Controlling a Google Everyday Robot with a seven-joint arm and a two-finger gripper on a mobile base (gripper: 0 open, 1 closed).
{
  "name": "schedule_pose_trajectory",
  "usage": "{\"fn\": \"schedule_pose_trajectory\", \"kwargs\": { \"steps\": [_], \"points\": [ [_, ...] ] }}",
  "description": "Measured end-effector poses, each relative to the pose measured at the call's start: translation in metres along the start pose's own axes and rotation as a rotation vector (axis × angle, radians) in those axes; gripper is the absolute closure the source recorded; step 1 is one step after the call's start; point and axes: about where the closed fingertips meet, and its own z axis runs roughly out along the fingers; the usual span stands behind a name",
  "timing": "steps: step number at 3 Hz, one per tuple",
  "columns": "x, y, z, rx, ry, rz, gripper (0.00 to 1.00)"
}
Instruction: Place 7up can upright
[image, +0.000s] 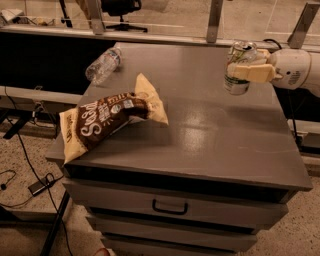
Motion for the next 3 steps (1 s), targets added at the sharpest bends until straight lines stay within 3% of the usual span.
{"fn": "schedule_pose_trajectory", "kwargs": {
  "steps": [1,3],
  "points": [
    [0.006,0.004,-0.012,0.023,0.022,-0.052,0.57],
    [0.038,0.012,-0.045,0.078,0.022,-0.047,0.13]
  ]
}}
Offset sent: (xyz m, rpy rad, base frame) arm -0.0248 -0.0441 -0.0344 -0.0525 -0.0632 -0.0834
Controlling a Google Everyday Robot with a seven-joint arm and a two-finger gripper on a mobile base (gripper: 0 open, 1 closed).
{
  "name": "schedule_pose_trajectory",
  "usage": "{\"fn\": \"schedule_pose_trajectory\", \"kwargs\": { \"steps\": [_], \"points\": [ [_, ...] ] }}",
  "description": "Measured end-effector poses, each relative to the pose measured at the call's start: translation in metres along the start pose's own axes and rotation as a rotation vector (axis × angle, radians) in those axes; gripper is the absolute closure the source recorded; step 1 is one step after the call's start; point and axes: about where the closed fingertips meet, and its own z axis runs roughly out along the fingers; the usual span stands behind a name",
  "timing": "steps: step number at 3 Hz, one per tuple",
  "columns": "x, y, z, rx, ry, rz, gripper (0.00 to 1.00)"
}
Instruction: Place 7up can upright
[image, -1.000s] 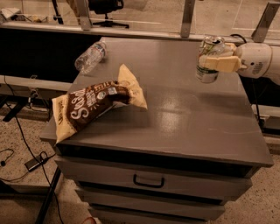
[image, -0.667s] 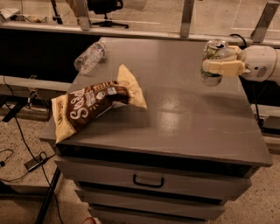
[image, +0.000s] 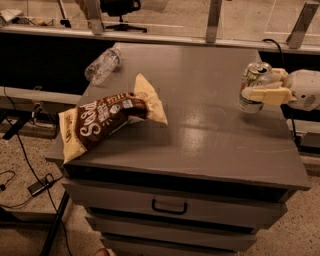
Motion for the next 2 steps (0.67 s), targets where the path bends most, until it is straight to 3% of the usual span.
{"fn": "schedule_pose_trajectory", "kwargs": {
  "steps": [1,2],
  "points": [
    [0.018,0.003,-0.021,0.042,-0.036,0.025,0.0],
    [0.04,0.004,-0.038,0.086,-0.015,0.061,0.0]
  ]
}}
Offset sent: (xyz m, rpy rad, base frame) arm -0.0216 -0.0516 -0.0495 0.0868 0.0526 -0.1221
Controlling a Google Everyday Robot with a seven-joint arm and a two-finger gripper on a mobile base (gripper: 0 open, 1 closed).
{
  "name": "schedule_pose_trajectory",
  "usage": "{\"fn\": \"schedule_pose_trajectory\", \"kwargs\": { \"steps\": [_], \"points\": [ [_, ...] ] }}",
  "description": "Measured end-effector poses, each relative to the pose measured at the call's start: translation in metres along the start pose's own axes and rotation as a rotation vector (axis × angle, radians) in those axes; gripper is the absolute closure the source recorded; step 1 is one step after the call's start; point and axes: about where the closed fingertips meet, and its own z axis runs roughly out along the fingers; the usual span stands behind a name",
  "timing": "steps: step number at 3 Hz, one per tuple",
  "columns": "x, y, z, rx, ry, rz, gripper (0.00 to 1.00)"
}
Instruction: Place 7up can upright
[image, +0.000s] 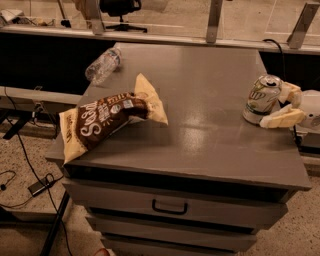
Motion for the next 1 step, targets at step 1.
{"fn": "schedule_pose_trajectory", "kwargs": {
  "steps": [1],
  "points": [
    [0.0005,-0.0001,-0.0001,0.0,0.002,0.0,0.0]
  ]
}}
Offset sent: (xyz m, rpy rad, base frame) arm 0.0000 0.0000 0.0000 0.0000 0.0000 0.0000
